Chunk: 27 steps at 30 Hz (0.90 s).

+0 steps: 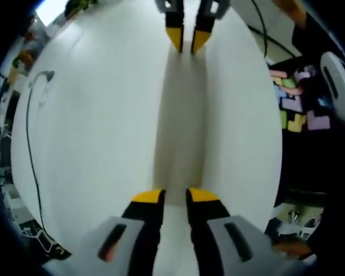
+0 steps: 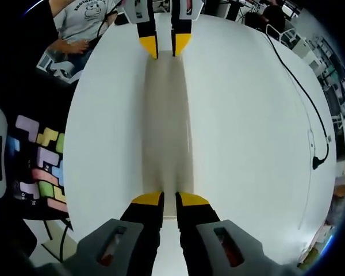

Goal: Arrange the utensils inside the cutlery case until each visible utensil rests in its matching compartment.

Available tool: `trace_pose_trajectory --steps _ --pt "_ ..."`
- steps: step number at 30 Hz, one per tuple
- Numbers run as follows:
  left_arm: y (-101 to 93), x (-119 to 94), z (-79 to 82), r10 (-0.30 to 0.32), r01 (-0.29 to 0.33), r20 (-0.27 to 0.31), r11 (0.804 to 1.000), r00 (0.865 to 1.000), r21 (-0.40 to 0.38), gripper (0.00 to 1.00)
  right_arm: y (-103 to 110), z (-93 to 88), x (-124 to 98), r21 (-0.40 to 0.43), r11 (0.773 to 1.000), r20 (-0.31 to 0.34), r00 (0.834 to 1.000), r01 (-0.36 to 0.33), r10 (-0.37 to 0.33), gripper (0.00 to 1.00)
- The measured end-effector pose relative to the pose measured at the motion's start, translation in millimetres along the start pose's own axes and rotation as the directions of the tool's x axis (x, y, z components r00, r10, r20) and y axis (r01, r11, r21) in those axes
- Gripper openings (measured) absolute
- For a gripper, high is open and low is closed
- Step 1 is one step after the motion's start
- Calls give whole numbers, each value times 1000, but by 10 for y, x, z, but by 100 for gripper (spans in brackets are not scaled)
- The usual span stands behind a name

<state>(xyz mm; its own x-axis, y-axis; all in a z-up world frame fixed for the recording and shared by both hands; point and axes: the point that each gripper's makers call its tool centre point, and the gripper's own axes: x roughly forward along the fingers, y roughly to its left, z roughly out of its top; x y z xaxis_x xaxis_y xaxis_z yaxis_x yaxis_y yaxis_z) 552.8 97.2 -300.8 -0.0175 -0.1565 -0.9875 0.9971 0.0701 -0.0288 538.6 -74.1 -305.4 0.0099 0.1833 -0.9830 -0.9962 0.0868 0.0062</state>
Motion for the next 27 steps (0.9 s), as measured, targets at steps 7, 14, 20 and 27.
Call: trace_pose_trajectory --steps 7,14,20,27 --pt "-30 15 18 13 -13 -42 1000 999 9 17 -6 -3 -10 8 1000 7 1000 3 -3 8" --pt "-40 -9 3 2 -3 -7 999 1000 -37 17 -9 6 -20 9 1000 -11 1000 -3 3 8" --pt "-36 -94 -52 -20 19 -27 999 999 -42 21 36 -3 -85 -10 1000 -14 1000 -28 27 20" --pt "-13 -116 53 25 -27 61 999 998 20 58 -4 75 -89 -22 1000 60 998 -20 21 43"
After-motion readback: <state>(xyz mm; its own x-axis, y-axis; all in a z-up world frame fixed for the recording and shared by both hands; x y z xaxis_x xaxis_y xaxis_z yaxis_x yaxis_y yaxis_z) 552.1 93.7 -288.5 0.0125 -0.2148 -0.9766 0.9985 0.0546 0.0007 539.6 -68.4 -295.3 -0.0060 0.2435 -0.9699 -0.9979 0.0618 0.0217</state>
